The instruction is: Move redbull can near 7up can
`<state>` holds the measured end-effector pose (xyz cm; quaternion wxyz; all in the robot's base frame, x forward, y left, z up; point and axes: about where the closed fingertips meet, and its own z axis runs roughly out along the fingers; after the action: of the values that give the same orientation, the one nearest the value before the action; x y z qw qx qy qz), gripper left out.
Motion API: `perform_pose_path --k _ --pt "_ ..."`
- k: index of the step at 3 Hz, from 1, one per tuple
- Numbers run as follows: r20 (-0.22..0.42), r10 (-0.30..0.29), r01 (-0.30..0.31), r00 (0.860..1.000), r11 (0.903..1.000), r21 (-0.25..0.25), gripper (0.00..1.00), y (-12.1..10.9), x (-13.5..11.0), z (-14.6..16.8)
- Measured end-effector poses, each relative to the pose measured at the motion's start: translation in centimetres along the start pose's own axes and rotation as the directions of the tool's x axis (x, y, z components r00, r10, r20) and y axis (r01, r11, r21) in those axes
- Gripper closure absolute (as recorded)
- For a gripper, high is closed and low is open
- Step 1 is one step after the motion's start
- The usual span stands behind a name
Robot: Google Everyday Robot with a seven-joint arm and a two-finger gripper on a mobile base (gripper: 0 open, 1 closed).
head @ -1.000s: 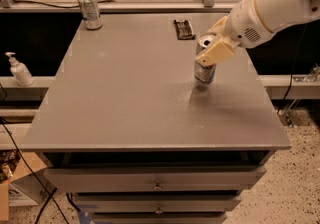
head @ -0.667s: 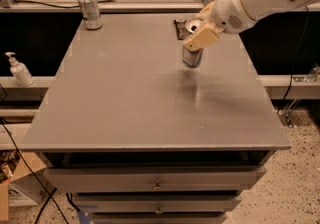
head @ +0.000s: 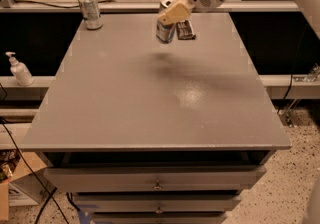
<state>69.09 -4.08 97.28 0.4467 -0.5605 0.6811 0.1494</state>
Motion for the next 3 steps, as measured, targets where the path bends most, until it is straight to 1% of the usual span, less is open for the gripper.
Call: perform_pose_path --k 1,2,3 --pt "0.067 0.037 -0.036 0.997 0.9992 -0.016 1.00 -2.1 -1.8 3.6" --pt "0.088 0.070 -0.068 0.994 0.9972 -0.033 1.00 -3.3 -2.9 6.9" --pt "0.097 0.108 -0.104 0.989 0.9935 -0.045 1.00 -4.2 -3.3 9.6"
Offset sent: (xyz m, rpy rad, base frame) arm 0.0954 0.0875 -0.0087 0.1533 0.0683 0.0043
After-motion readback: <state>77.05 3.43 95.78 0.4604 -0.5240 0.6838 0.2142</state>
